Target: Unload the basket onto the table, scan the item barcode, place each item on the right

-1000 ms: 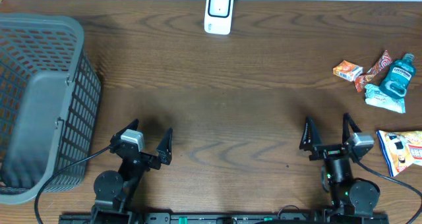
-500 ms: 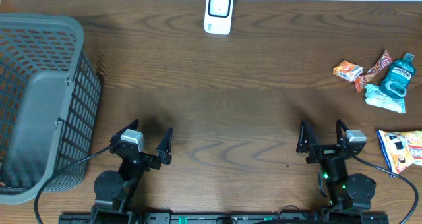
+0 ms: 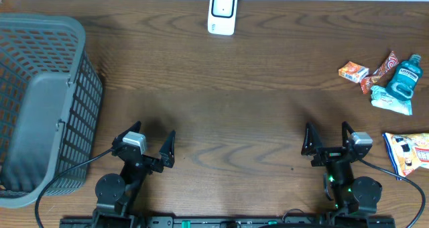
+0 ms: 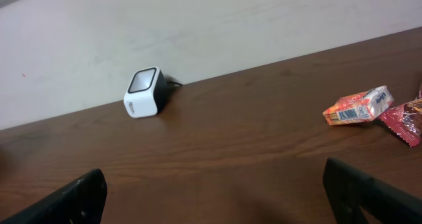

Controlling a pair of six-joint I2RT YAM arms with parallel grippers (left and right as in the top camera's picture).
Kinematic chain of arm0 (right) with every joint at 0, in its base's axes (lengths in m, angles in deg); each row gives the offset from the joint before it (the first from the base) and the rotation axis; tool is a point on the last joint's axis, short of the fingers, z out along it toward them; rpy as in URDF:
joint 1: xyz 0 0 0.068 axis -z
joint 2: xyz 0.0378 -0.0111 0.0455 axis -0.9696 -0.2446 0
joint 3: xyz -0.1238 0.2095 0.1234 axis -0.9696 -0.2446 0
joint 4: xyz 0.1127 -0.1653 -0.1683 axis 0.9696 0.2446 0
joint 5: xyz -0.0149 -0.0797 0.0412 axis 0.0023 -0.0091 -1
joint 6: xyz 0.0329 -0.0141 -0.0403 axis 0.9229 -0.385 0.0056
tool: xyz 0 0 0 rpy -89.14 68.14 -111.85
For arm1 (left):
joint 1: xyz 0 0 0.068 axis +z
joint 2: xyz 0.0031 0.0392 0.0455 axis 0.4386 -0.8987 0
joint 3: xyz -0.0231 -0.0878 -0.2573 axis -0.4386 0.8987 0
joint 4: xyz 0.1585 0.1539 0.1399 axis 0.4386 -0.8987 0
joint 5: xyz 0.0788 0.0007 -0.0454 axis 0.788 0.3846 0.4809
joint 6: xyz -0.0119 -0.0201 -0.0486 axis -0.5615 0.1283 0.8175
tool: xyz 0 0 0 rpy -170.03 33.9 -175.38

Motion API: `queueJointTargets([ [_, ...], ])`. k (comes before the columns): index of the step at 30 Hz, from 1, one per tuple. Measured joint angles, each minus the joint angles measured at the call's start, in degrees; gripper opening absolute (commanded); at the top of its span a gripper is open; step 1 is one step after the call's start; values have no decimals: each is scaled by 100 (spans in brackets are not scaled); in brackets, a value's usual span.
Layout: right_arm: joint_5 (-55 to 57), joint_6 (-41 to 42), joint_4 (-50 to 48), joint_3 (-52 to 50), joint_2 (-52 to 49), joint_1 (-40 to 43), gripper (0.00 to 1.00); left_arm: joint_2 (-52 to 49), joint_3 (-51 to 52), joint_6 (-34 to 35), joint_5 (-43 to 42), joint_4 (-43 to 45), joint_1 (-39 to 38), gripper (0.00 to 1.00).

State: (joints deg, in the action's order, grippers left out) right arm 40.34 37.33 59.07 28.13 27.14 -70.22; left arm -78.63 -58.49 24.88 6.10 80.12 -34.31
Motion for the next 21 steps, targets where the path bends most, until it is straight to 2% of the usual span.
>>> queueJointTargets([
  [14,0,0,0,0,0,0,99,0,0,-50,240,-15,57,98],
  [21,0,0,0,0,0,0,99,87,0,-153,1220,-114,452,98],
])
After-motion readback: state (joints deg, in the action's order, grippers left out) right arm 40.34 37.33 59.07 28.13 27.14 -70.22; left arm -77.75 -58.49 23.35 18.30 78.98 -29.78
